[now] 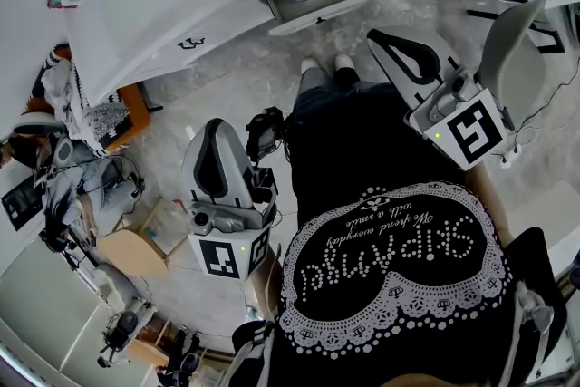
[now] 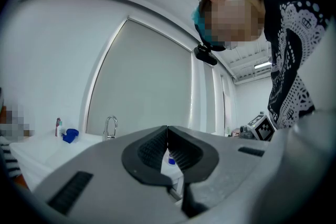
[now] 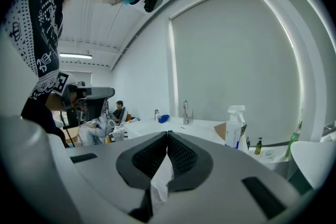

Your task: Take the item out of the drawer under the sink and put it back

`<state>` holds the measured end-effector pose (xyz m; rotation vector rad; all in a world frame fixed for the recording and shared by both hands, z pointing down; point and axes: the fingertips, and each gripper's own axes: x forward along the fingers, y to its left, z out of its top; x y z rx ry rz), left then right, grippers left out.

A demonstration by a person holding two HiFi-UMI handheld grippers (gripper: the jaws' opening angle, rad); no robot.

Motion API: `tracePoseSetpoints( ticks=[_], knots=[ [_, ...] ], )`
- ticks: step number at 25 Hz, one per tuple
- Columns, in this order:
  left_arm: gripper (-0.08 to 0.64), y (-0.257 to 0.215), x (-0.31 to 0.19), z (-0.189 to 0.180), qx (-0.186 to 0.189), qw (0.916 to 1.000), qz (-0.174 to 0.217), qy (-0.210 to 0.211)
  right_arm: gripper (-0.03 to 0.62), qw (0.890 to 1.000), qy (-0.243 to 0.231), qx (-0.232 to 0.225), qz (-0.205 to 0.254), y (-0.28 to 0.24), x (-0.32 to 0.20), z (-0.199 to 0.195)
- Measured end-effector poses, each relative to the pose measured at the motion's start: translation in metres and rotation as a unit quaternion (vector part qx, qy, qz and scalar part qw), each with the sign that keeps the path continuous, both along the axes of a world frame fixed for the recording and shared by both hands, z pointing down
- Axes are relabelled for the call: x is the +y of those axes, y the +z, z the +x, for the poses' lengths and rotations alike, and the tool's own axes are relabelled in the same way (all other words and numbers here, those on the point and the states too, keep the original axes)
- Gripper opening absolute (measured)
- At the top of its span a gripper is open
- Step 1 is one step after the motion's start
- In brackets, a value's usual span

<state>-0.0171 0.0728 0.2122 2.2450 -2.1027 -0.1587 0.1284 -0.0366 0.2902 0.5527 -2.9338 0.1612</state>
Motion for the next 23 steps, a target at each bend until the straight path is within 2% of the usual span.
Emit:
tracePoseSetpoints(
  ticks=[23],
  knots=[
    [0.006,-0.014,-0.003,0.006,0.009,0.9998,0.017,-0.008,0.018,1.0,-0.012,0.001,-0.006,0.001,0.003,-0.002]
  ],
)
